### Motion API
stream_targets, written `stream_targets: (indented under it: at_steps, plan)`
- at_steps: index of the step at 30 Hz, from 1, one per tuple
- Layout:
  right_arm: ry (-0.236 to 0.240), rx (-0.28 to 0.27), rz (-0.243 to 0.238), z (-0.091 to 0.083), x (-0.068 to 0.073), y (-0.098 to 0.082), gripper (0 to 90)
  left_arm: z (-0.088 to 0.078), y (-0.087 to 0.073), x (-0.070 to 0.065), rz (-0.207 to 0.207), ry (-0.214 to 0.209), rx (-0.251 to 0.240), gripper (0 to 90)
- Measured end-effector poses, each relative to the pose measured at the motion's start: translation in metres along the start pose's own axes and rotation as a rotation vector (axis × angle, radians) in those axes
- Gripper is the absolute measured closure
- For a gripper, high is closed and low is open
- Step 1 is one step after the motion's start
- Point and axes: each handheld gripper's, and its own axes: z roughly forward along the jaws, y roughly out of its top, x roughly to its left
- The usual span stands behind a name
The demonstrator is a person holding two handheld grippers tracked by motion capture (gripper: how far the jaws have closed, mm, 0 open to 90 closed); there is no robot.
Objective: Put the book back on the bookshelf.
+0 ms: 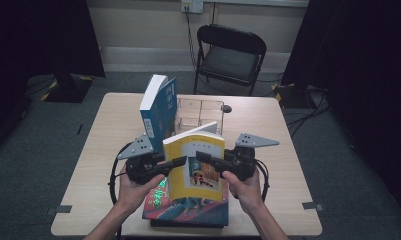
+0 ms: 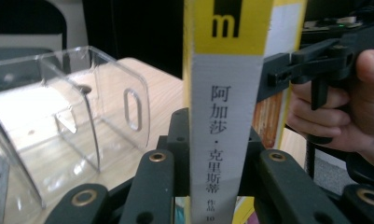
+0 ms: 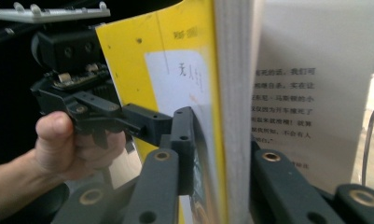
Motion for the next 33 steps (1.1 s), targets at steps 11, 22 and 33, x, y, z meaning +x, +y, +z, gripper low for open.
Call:
stream_targets:
  at_steps: [11,22,33]
  plan:
    - [-0.026,-0.003,-0.022,-0.027,-0.005,-0.024,44.8,0.000,-0.023,-0.017,0.048,-0.037,-0.050,71.4]
    - [-0.071,0.030,0.019,-0.031,-0.028,-0.045,45.6,0.018,-0.039,-0.019,0.034,-0.013,-0.006,65.3]
    - [-0.066,0.024,0.034,-0.031,-0.028,-0.048,55.6,0.033,-0.046,-0.016,0.012,0.010,-0.038,69.2]
